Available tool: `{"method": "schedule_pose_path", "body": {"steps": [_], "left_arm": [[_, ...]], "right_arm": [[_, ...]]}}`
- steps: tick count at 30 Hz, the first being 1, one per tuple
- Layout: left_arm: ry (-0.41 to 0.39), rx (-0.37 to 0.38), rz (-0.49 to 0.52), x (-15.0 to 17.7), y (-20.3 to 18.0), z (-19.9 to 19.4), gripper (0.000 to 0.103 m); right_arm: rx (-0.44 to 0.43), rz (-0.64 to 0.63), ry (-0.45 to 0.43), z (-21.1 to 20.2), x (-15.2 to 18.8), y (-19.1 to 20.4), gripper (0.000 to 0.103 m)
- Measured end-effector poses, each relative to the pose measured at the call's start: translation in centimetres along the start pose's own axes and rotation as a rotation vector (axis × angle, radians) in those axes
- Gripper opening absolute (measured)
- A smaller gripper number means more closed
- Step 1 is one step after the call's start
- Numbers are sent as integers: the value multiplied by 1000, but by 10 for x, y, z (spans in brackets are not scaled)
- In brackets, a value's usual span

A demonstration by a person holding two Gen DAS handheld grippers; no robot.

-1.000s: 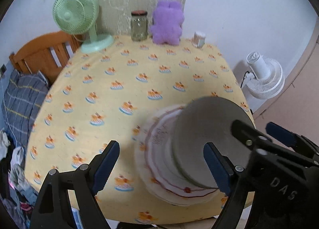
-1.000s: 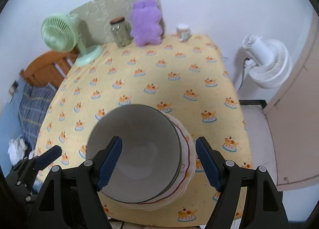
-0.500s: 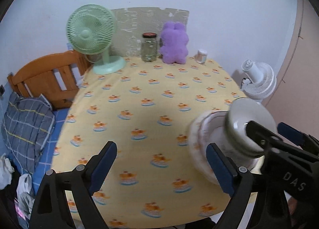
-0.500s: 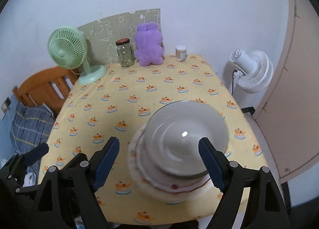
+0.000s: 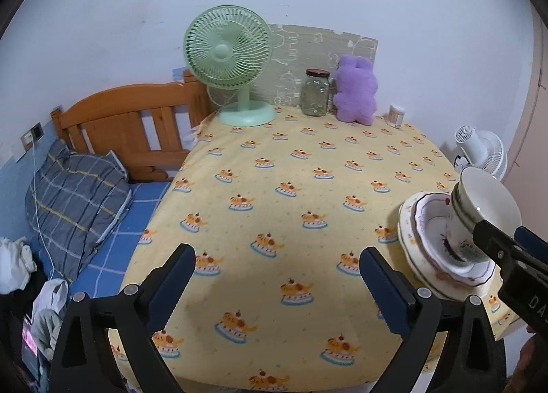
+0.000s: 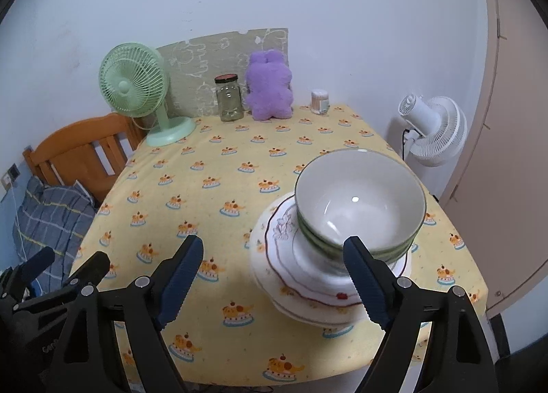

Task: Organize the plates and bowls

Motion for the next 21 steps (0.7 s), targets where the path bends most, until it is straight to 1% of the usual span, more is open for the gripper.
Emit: {"method": "schedule_pose_path", "body": {"steps": [4, 9, 12, 15, 21], "left_arm": [[-42, -33, -6, 11, 5, -11, 98], [-55, -17, 7, 23, 6, -20, 98], [-58, -3, 14, 29, 5, -23, 98], [-72, -8, 35, 32, 2, -29, 98], [-78, 11, 27, 36, 3, -34, 98]], "right_arm": [[-4, 2, -15, -4, 19, 2, 86], [-7, 13, -31, -11, 38, 2, 87], [-4, 17, -44, -16, 42, 1, 88], [-4, 20, -54, -21, 46, 1, 88], [2, 19, -71, -31, 51, 2, 90]]}}
Point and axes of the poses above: each gripper's, at about its wrist camera, not at the fingertips, and z roughly the way its jaws point, y to its left, x to its underside, the point moved 8 cm from there along z, roughly the way its jaws point, and after that the axes turned 2 degrees about y, right-handed, at the moved point
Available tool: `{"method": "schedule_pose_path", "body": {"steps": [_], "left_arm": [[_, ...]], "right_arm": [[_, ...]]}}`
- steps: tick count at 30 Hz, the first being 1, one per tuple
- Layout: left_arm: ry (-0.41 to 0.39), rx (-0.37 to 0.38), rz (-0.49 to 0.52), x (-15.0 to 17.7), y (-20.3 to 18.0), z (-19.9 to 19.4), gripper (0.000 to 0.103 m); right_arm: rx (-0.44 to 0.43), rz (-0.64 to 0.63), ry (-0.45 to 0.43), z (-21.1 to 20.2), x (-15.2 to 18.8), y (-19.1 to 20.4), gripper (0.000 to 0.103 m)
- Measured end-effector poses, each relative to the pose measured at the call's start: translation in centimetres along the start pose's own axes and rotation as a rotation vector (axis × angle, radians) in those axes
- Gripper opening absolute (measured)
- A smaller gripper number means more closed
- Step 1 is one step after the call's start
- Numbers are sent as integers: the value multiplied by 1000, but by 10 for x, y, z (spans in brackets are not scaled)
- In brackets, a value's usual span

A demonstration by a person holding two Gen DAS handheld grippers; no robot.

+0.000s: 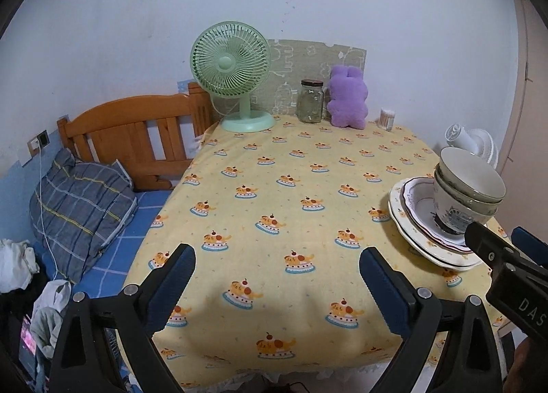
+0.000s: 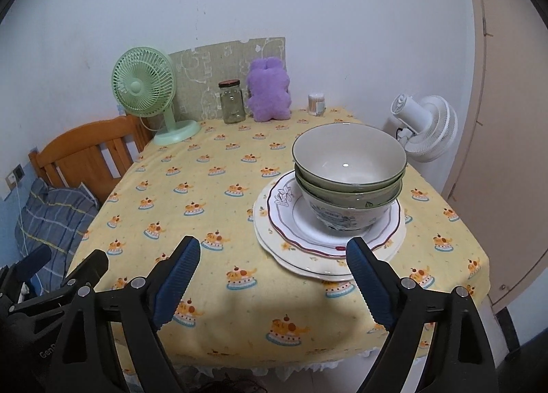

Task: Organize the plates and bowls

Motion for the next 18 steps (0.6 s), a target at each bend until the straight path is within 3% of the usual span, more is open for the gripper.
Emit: {"method": "schedule_pose_path", "body": {"steps": [18], "left_arm": [[-25, 18, 1, 1, -4, -11, 98]], "right_arm": [[7, -16, -42, -15, 0, -2, 92]]}}
Point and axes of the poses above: each gripper's, at about its wrist camera, not at the fingertips, and z roughly the way its jaws point, y to its left, x to its underside, the point moved 8 cm from there along z, roughly the way its jaws point, and after that the axes turned 2 degrees about y, right-handed, at the moved point
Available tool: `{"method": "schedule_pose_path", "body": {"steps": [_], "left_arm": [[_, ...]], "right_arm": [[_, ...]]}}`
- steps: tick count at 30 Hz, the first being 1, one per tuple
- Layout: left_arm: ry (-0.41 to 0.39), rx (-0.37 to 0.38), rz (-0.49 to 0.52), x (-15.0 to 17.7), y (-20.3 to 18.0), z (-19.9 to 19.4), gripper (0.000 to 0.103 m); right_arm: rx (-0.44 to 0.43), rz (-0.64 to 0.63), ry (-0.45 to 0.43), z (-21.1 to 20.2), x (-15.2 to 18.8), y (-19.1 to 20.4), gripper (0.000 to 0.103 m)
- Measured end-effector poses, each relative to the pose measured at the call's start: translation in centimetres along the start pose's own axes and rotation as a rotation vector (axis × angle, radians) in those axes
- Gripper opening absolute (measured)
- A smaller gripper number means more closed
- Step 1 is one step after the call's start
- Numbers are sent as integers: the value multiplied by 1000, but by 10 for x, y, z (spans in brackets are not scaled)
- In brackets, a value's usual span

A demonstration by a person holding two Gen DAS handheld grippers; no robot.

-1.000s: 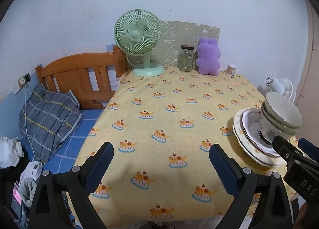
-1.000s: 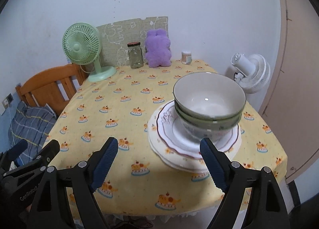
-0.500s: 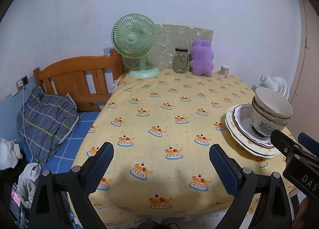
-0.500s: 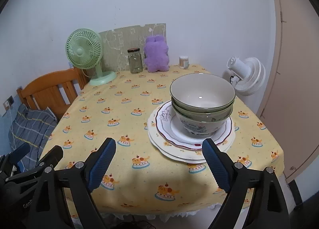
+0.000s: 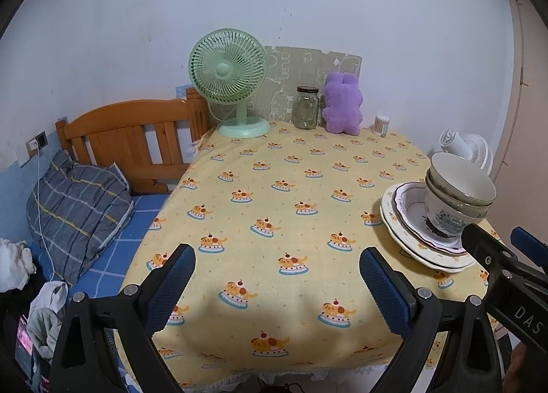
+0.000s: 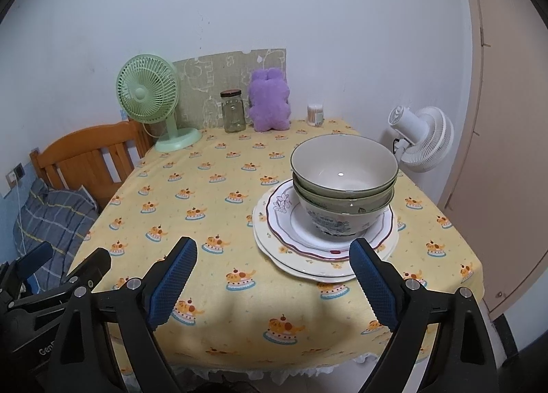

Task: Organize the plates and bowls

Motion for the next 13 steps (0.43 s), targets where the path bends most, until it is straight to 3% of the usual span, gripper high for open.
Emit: {"method": "schedule_pose_path", "body": {"steps": [13], "left_arm": [[-5, 14, -2, -5, -1, -1, 101]], "right_arm": [[-11, 7, 0, -1, -4, 1, 93]]}}
Point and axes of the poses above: each gripper's, at about its wrist camera, not at the fingertips, and z roughly the way its jaws point, y to its left, x to its underside, the point moved 8 cm from there along z, roughly the way its jaws point, and after that the axes turned 2 degrees about y, right-handed, at the moved point
